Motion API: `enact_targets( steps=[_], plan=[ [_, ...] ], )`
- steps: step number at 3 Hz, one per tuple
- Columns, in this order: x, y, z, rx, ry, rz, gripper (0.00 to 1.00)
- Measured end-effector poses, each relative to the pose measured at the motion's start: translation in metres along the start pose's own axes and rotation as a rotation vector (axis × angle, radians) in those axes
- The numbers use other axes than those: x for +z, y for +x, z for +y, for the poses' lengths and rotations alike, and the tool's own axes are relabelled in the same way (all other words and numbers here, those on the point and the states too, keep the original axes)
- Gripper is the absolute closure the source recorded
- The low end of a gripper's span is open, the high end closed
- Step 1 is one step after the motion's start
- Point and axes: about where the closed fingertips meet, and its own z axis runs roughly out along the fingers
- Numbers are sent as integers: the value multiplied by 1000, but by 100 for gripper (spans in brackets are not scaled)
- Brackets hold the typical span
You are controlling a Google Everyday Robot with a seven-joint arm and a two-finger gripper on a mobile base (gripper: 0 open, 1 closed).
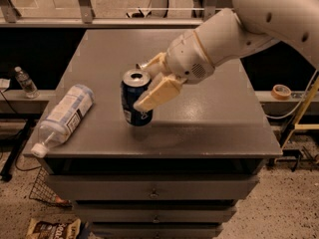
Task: Move pepsi can near blue plastic bottle
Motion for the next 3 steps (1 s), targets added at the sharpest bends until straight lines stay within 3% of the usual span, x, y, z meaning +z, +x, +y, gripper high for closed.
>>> enact_targets(
  steps=[2, 3],
  plan=[
    [60, -3, -9, -13, -99, -13, 100],
    [76, -11, -12, -36, -115, -23, 100]
  ],
)
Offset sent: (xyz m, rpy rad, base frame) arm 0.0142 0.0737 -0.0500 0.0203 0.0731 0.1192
